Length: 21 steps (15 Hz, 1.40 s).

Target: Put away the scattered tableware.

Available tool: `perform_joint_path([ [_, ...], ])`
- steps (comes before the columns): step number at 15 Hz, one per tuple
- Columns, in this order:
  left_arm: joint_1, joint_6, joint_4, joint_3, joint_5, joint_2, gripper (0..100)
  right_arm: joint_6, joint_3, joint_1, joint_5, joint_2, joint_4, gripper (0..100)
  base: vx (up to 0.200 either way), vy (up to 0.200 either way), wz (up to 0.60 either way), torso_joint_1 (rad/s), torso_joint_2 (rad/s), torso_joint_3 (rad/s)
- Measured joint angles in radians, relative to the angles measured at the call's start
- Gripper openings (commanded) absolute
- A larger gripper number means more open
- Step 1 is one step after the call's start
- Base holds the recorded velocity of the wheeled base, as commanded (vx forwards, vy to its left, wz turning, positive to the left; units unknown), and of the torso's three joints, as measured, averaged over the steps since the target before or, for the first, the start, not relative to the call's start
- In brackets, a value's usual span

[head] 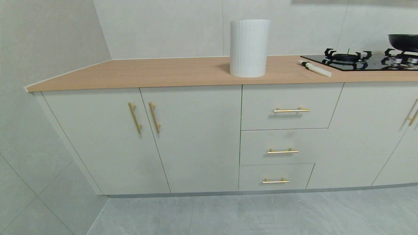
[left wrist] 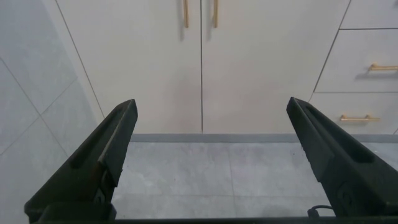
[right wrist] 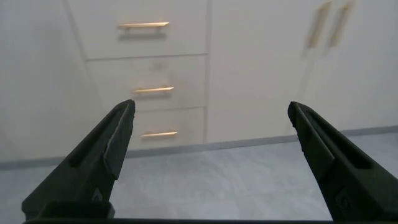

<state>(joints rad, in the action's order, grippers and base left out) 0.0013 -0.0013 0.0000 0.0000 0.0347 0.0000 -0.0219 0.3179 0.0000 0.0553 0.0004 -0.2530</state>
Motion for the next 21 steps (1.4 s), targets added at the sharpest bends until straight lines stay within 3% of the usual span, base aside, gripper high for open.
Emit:
perform_joint_path([
  [3, 0.0, 0.0, 0.0, 0.0, 0.0, 0.0, 100, 0.0, -0.207, 0.0, -0.048, -0.002, 0.231, 100, 0.0, 0.0, 0.0, 0.0, 0.0, 0.0],
  [5, 0.0, 0.0, 0.0, 0.0, 0.0, 0.0, 100, 0.001, -0.29, 0.0, -0.059, -0.003, 0.245, 100, 0.0, 0.0, 0.0, 0.0, 0.0, 0.0],
  [21, 0.0, 0.003, 0.0, 0.0, 0.0, 0.0, 100, 0.017, -0.318, 0.0, -0.057, -0.003, 0.248, 100, 0.0, 0.0, 0.0, 0.0, 0.0, 0.0],
])
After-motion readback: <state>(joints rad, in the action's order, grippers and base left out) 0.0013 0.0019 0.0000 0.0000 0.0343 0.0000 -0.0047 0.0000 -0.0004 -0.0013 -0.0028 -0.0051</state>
